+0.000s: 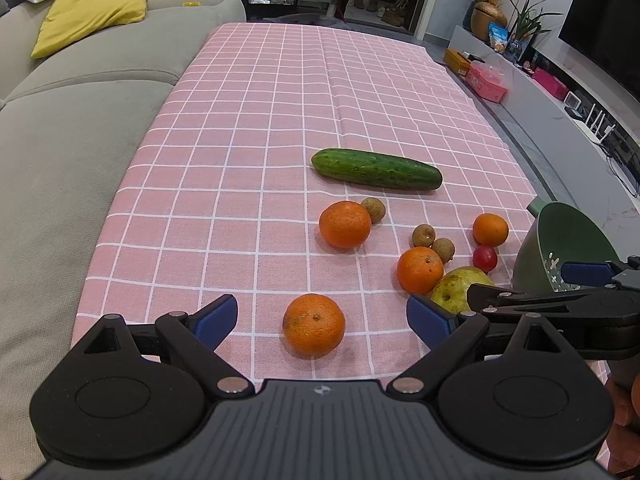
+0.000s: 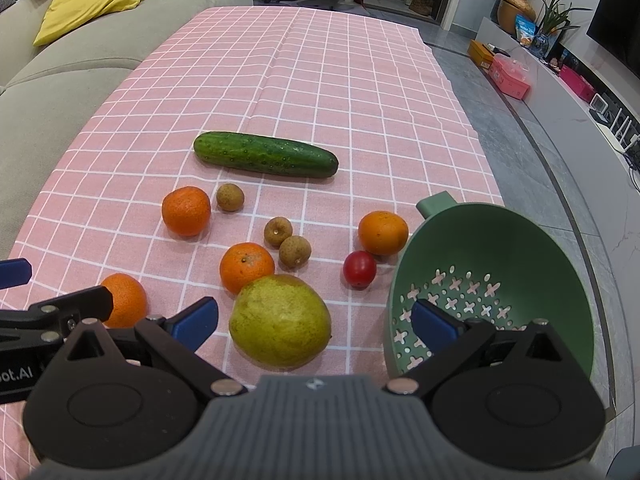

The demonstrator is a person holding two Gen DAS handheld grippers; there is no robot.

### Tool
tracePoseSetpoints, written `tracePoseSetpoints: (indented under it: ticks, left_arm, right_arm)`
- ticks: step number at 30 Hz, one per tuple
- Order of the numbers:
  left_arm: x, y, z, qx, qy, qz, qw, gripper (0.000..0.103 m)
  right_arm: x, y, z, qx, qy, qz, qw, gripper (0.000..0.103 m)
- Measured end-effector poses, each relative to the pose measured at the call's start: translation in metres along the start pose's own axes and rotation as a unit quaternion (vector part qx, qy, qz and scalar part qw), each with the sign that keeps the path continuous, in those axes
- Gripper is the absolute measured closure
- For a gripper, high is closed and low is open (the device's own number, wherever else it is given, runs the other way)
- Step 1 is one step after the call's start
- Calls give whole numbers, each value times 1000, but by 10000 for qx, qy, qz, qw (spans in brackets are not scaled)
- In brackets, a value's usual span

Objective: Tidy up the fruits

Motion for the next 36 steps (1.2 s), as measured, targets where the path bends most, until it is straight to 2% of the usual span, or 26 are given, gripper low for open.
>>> tracePoseSetpoints:
  ticks: [17,22,27,30,32,36]
  left_arm:
    - [1,0,2,-78,28,25,10000,0]
    - [0,-3,2,-89,-30,3,10000,3]
    - [-4,-10,6,-12,-292,-76,9995,5]
    - [-6,-15,4,4,-309,-156,9994,11]
    - [-7,-18,2,-25,-274,-190,9994,11]
    - [-13,-27,-4,-37,-169,-300,9994,11]
  right_arm:
    - [1,1,0,44,6,-8,10000,4]
    - [10,1,2,304,-86,-24,9995,4]
    - [25,-3,1,518,-14,26,9987,4]
    - [34,-11,-3,740,88,-38,9972,5]
    - [37,-17,-5,955,20,-148,9953,5]
    - [40,-33,-14,1346,-108,-502,9896,24]
Point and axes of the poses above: each gripper's, at about its wrist camera, not at the fingertips, and y roughly against the way its jaws point, z to its right, x to its top, the point moved 8 cm from there along -y, roughly the way its jaws point, and after that the axes turned 13 degrees about -y, right-handed, at the moved point
